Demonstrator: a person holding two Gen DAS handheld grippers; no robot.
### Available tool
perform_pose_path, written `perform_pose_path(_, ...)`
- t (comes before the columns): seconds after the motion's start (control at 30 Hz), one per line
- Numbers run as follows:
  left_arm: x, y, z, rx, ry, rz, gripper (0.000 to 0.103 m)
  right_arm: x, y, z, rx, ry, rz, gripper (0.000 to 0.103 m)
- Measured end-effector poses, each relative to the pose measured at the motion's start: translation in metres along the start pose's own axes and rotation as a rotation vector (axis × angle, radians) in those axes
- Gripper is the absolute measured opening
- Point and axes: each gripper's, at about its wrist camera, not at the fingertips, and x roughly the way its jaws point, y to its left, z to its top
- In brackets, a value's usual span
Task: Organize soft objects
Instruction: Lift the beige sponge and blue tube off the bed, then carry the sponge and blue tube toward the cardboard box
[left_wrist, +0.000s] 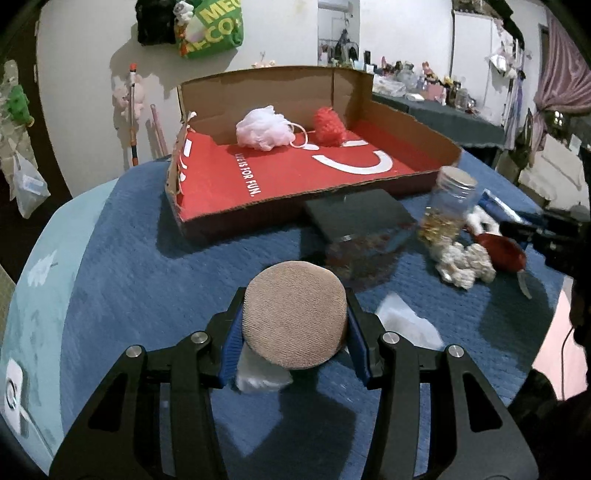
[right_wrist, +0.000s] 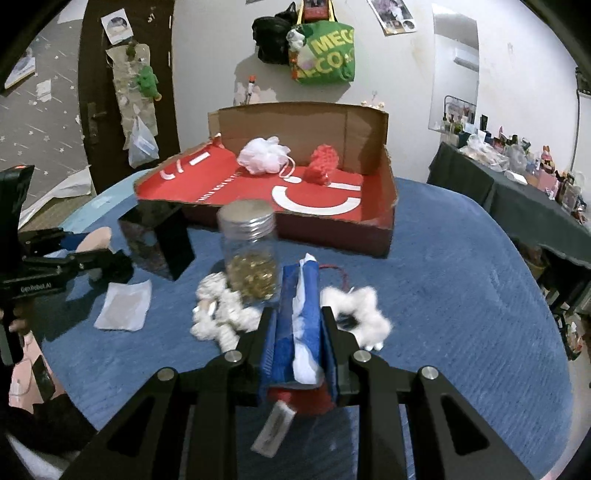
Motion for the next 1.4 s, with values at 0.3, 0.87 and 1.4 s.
perform_pose_path(0.3, 0.025, 0.018, 0.029, 0.069, 0.057, -0.008, 0.046, 0.024, -0.017, 0.03, -0.05, 0.056, 0.019, 0.025)
perform_pose_path(0.87, 0.035, 0.031, 0.04, 0.104, 0.11, -0.033, 0.046, 0.043, -0.022, 0.052, -0.094, 0.092, 0.065, 0.025)
perform_pose_path(1.4, 0.04, 0.027, 0.043, 0.151, 0.125, -0.056, 0.046, 0.047, -0.022, 0.051, -0.116, 0.117, 0.057, 0.026)
